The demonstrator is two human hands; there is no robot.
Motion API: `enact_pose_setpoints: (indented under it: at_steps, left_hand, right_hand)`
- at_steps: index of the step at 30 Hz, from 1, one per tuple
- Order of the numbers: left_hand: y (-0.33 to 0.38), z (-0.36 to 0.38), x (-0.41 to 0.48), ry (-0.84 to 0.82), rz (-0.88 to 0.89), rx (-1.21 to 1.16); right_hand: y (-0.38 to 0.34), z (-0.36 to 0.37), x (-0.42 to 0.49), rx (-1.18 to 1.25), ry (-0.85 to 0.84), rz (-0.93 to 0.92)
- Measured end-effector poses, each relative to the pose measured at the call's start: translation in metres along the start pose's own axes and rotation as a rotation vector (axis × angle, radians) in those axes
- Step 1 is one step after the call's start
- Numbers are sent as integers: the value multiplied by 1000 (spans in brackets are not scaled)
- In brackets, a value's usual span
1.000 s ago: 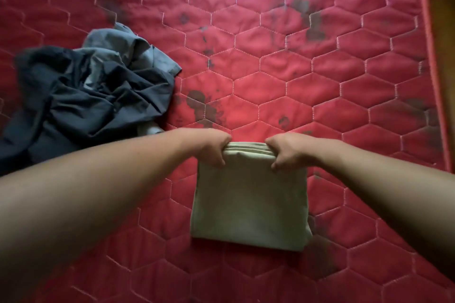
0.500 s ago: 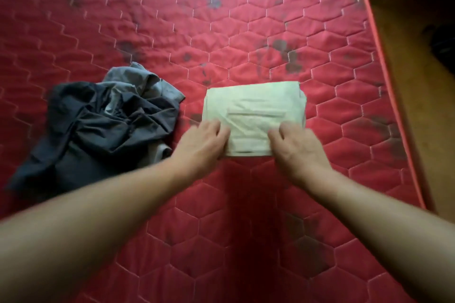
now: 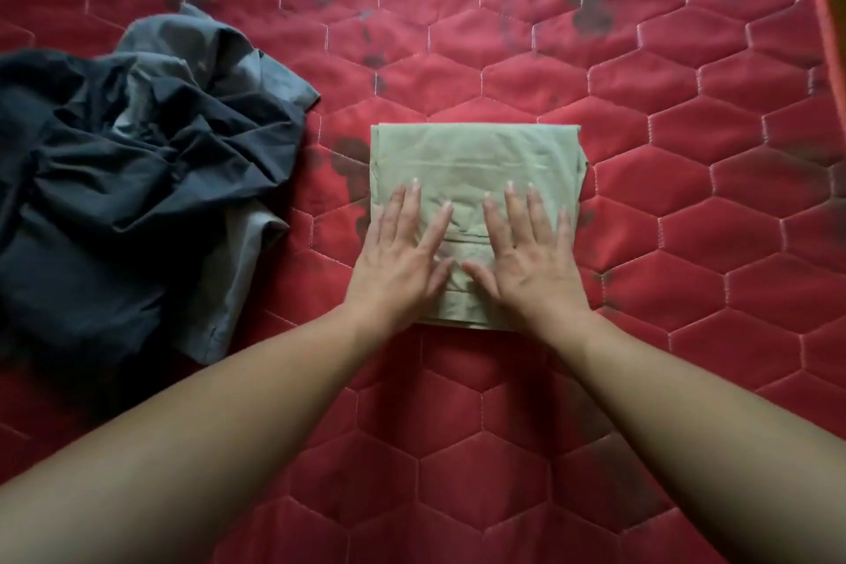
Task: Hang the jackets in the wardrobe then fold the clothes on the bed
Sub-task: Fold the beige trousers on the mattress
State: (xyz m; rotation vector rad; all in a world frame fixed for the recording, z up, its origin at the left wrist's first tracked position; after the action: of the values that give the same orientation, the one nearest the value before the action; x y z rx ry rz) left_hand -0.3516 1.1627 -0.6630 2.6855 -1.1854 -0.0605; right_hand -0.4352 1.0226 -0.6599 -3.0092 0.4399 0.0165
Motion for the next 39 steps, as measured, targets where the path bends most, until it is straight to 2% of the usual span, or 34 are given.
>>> enact_pose_setpoints:
  at_steps: [4,8,13,17,20,23,25,28,30,33,36,39]
  left_hand:
    - [-9,34,-2,7,-33,6]
    - [-11,19,10,-126,-24,-17]
    - [-25,-11,46,-73,-80,56]
    - [-44,14,65,-139,-5,79]
    - [-50,29,66,-115,24,46]
    - [-50,21,67,-168,5,8]
    - [-47,8,61,-170,-108,-122]
    - [-45,-5,29,-114,-459,-487]
    - [-45,-10,8,-71,-596,-666]
    - [-48,-17,0,-53,-635,-731]
    - [-56,-17,9,-72,-770,-887]
    - [-62,-16,21,-115,-841,-1021]
  right_hand:
    - [7,39,6,-6,33,84]
    - [6,26,14,0,-126,90]
    - [13,-21,51,18,20,63]
    - [31,14,77,-69,-75,40]
    - [36,35,81,-26,-51,53]
    - [35,28,79,24,-97,77]
    - [39,9,66,136,-65,196]
    - [57,-10,23,379,34,539]
    - [64,-12,-3,542,40,688]
    - [67,-13,-11,669,36,737]
    - [70,-13,-2,771,-3,777]
    - [73,-13,12,1063,-50,833]
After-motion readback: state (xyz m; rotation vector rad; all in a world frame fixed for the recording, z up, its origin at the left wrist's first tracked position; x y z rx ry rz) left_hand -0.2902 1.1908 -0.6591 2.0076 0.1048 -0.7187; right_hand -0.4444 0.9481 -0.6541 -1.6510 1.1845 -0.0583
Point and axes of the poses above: each hand's wrist, its own x-axis towards the middle knuckle, its own z-axis out of the palm, y = z × x, the point moved 6 cm from there along x, towards the middle knuckle, and after that the axes turned 10 degrees about y, right-handed, at the moved point
